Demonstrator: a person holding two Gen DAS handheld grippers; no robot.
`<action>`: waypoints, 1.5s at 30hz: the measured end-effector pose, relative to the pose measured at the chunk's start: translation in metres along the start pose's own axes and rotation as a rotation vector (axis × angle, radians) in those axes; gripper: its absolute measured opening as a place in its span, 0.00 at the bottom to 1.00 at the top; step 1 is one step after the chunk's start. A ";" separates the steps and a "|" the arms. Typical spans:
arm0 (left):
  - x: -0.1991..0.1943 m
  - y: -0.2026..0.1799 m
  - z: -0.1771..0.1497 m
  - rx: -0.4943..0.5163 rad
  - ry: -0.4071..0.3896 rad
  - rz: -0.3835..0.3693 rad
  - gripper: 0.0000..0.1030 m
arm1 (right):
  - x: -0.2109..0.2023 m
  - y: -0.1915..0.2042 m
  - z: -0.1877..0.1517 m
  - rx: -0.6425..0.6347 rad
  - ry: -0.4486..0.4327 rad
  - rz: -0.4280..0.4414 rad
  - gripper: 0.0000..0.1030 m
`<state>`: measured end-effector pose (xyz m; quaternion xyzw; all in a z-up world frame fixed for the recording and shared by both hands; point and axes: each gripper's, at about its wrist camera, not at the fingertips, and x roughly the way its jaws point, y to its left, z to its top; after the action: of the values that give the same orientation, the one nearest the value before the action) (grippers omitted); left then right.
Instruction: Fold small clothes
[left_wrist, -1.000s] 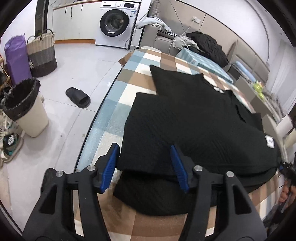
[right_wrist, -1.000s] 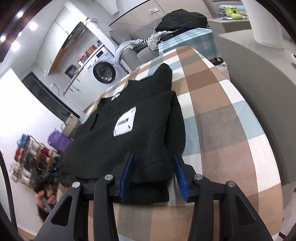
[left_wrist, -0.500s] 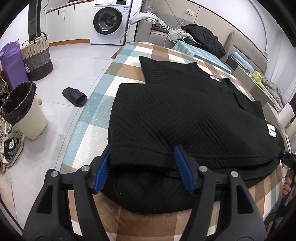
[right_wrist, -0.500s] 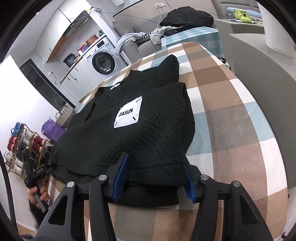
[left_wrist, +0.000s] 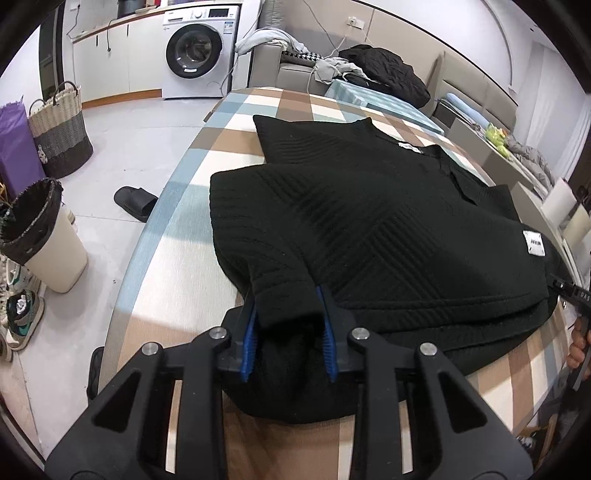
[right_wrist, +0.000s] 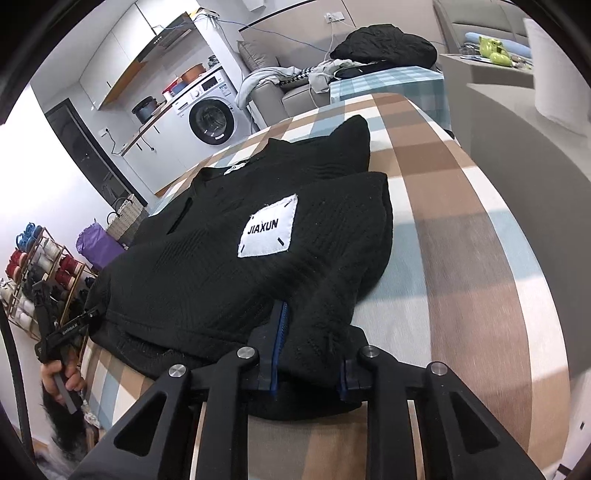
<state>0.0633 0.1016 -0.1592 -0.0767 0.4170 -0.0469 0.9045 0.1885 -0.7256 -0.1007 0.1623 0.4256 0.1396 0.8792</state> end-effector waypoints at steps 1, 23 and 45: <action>-0.005 -0.002 -0.006 0.012 -0.001 -0.002 0.25 | -0.004 -0.002 -0.005 0.008 -0.002 0.003 0.20; -0.067 0.032 -0.020 -0.135 -0.103 -0.225 0.44 | -0.067 0.003 -0.013 -0.005 -0.100 0.011 0.36; -0.027 0.030 -0.001 -0.236 -0.050 -0.201 0.24 | -0.019 -0.005 -0.012 0.150 0.030 0.155 0.30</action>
<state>0.0455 0.1350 -0.1446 -0.2249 0.3870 -0.0860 0.8901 0.1684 -0.7358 -0.0966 0.2578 0.4343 0.1774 0.8446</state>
